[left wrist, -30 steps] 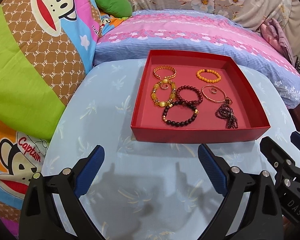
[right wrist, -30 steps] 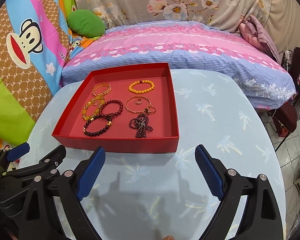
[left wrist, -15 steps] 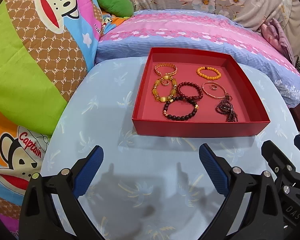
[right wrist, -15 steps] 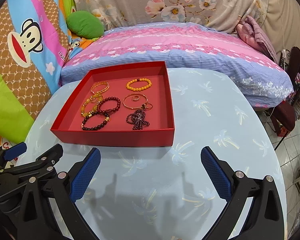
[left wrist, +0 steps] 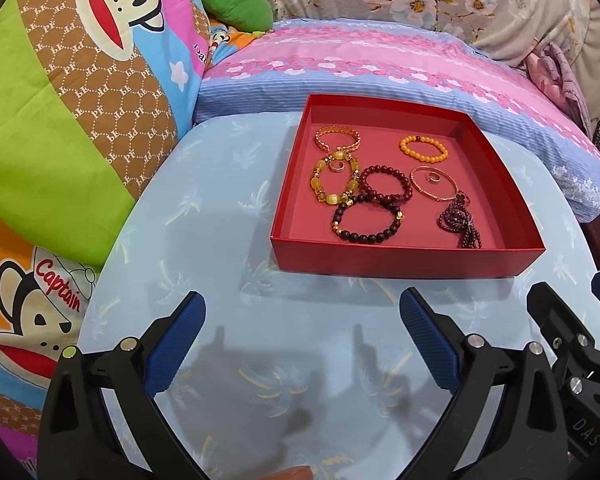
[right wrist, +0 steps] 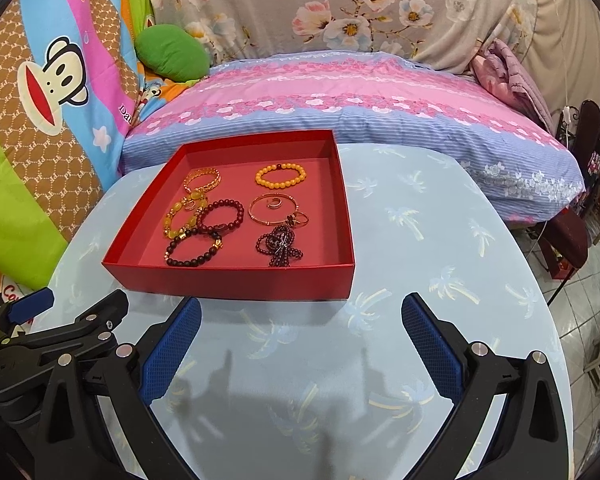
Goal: Organize jewelry
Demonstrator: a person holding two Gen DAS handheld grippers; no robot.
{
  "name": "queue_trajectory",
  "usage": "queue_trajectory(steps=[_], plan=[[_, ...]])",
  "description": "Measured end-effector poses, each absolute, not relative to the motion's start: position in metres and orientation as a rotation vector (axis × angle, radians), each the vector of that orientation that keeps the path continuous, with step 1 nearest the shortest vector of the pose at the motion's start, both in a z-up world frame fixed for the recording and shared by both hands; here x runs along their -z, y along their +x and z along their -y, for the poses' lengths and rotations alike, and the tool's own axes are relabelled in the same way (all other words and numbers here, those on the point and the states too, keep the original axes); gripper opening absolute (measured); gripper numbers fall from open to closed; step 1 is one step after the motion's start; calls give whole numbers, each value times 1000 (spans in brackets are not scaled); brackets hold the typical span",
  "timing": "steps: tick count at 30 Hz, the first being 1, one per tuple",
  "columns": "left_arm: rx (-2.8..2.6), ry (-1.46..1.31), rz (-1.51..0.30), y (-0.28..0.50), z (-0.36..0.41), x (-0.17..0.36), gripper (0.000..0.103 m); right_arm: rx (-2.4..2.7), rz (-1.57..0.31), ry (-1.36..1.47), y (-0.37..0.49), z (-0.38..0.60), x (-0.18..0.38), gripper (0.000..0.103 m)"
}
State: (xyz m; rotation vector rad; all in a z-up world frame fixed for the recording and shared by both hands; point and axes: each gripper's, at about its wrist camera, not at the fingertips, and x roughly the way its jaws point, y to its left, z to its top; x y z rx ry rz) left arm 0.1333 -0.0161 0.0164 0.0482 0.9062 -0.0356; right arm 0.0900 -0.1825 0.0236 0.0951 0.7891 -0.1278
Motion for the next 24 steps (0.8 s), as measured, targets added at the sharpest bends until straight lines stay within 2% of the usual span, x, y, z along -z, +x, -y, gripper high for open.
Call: queue_trajectory(steps=[24], plan=[[45,50,-896,135,19,-15,93,153,-780,99,88,185,-23,97]])
